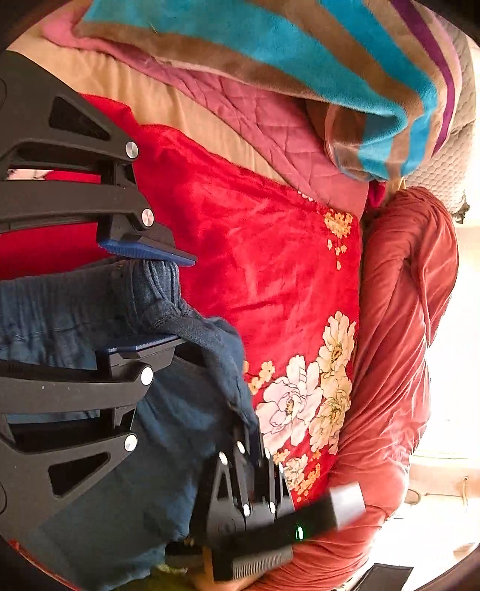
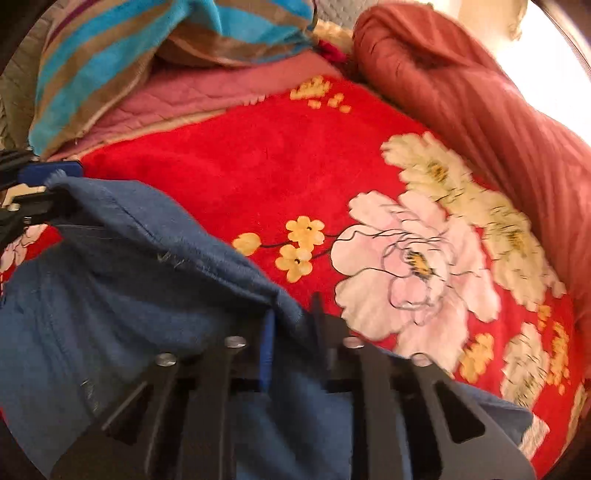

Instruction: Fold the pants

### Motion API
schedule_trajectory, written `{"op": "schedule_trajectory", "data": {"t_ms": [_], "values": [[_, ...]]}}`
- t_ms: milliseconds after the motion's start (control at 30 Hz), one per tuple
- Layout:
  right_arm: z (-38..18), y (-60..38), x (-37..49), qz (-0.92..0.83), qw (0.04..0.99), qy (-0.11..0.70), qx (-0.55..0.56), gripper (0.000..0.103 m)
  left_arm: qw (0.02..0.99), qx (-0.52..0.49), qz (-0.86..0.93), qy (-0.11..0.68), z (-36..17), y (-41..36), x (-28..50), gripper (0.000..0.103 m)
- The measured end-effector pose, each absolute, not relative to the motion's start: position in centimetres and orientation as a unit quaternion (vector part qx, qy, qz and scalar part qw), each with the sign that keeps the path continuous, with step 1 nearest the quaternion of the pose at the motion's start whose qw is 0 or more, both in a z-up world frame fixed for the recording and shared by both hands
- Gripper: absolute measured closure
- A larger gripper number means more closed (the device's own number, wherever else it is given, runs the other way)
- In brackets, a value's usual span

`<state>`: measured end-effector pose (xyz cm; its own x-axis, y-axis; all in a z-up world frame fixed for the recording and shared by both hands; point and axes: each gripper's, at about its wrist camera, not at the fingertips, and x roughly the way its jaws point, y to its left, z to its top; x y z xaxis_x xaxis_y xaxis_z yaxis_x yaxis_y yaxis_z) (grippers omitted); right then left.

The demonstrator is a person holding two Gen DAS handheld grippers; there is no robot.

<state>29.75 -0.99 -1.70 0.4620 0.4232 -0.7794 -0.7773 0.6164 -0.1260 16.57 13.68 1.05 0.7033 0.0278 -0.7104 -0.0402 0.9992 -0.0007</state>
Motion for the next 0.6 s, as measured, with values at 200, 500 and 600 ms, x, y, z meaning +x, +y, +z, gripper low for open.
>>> {"op": "schedule_trajectory", "data": {"t_ms": [200,500,600], "values": [[2.1,-5.1,24.5,0.387,0.843,0.341,-0.152,0.097,0.931,-0.009,0.013,0.365,2.0,13.2,14.0,0.077],[4.1,-8.3,12.6,0.445,0.828,0.324,-0.108,0.097,0.942,-0.015,0.002,0.335,3.4,11.8,8.1,0.077],[3.5,-8.1,9.5,0.456,0.815,0.339,-0.111,0.097,0.937,-0.018,-0.001,0.349,3.2,11.6,6.6,0.077]]}}
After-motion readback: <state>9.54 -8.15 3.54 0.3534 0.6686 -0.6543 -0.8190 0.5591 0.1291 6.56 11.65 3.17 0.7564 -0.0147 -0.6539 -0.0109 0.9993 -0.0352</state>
